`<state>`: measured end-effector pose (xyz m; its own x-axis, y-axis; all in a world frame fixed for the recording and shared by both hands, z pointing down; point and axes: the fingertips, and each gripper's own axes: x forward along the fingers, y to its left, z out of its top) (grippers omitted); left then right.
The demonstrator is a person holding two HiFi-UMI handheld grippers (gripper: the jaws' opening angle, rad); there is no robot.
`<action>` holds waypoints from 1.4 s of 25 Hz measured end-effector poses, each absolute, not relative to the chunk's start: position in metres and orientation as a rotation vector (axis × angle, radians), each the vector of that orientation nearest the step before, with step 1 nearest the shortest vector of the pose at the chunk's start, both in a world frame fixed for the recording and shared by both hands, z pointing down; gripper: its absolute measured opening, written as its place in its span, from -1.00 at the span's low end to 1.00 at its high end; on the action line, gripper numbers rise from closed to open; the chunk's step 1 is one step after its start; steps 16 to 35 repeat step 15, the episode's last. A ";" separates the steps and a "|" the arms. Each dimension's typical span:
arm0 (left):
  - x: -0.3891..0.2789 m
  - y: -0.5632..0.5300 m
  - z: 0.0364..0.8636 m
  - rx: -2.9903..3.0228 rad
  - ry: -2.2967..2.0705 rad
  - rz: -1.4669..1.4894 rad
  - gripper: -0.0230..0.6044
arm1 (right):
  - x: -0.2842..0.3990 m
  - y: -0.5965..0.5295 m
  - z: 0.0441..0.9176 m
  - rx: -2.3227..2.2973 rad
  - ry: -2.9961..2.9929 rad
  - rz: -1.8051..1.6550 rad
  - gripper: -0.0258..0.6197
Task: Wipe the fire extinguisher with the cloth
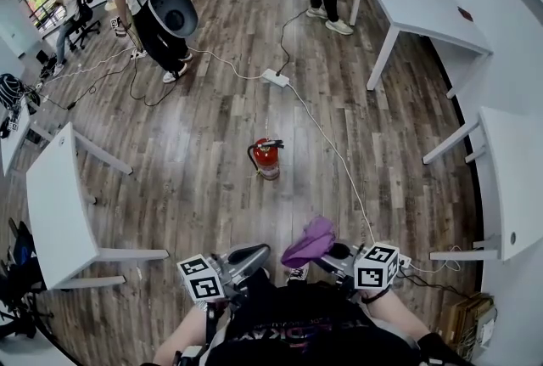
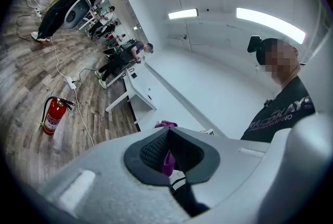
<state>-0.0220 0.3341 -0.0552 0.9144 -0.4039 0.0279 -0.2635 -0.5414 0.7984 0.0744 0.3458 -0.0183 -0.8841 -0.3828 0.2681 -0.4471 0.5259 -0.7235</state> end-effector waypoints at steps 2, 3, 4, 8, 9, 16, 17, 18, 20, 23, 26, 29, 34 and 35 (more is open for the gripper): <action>-0.020 0.334 -0.055 2.170 -0.473 -0.203 -0.93 | 0.075 0.344 -0.020 0.735 -2.680 1.291 -0.68; -0.019 0.334 -0.054 2.168 -0.471 -0.202 -0.93 | 0.076 0.342 -0.020 0.737 -2.681 1.283 -0.68; -0.017 0.334 -0.053 2.166 -0.469 -0.202 -0.93 | 0.076 0.342 -0.020 0.738 -2.681 1.276 -0.68; -0.015 0.337 -0.051 2.160 -0.467 -0.207 -0.93 | 0.075 0.343 -0.019 0.734 -2.679 1.265 -0.68; -0.015 0.337 -0.051 2.159 -0.468 -0.207 -0.93 | 0.076 0.344 -0.019 0.735 -2.679 1.266 -0.68; -0.018 0.336 -0.051 2.160 -0.481 -0.211 -0.93 | 0.076 0.342 -0.019 0.741 -2.681 1.262 -0.68; -0.018 0.336 -0.051 2.160 -0.481 -0.211 -0.93 | 0.076 0.342 -0.019 0.741 -2.681 1.262 -0.68; -0.018 0.336 -0.051 2.160 -0.481 -0.211 -0.93 | 0.076 0.342 -0.019 0.741 -2.681 1.262 -0.68; -0.018 0.336 -0.051 2.160 -0.481 -0.211 -0.93 | 0.076 0.342 -0.019 0.741 -2.681 1.262 -0.68; -0.018 0.336 -0.051 2.160 -0.481 -0.211 -0.93 | 0.076 0.342 -0.019 0.741 -2.681 1.262 -0.68; -0.018 0.336 -0.051 2.160 -0.481 -0.211 -0.93 | 0.076 0.342 -0.019 0.741 -2.681 1.262 -0.68; -0.018 0.336 -0.051 2.160 -0.481 -0.211 -0.93 | 0.076 0.342 -0.019 0.741 -2.681 1.262 -0.68; -0.018 0.336 -0.051 2.160 -0.481 -0.211 -0.93 | 0.076 0.342 -0.019 0.741 -2.681 1.262 -0.68; -0.018 0.336 -0.051 2.160 -0.481 -0.211 -0.93 | 0.076 0.342 -0.019 0.741 -2.681 1.262 -0.68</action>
